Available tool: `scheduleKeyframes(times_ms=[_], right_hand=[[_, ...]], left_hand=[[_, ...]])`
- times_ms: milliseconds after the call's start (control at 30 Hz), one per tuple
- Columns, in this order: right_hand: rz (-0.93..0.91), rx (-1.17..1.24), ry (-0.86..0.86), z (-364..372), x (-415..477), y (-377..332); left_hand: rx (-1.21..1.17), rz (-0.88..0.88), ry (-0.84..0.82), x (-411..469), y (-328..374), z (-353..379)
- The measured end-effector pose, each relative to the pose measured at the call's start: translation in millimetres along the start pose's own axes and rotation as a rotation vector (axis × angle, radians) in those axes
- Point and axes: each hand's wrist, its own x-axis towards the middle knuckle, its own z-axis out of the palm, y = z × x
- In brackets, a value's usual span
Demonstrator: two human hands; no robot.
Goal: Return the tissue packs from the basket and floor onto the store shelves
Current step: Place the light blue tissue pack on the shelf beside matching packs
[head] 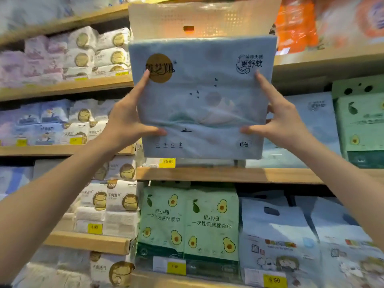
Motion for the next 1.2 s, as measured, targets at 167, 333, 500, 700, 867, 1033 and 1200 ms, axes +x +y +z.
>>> scheduleKeyframes(times_ms=[167, 333, 500, 700, 867, 1033, 1200], right_hand=[[-0.036, -0.037, 0.036, 25, 24, 9], [-0.078, -0.167, 0.074, 50, 34, 19], [-0.027, -0.231, 0.084, 66, 31, 36], [0.057, -0.276, 0.062, 82, 14, 59], [0.114, -0.228, 0.017, 97, 6, 75], [0.174, -0.312, -0.060, 98, 17, 81], [0.227, -0.338, -0.098, 98, 26, 88]], left_hand=[[-0.063, 0.075, 0.029, 23, -44, 7], [-0.051, 0.094, 0.071, 31, -80, 22], [-0.051, 0.110, 0.072, 30, -107, 47], [-0.030, 0.088, 0.025, 21, -131, 79], [-0.022, 0.040, -0.042, 13, -148, 97], [0.010, -0.017, -0.087, 15, -154, 103], [0.011, -0.095, -0.191, 26, -156, 107]])
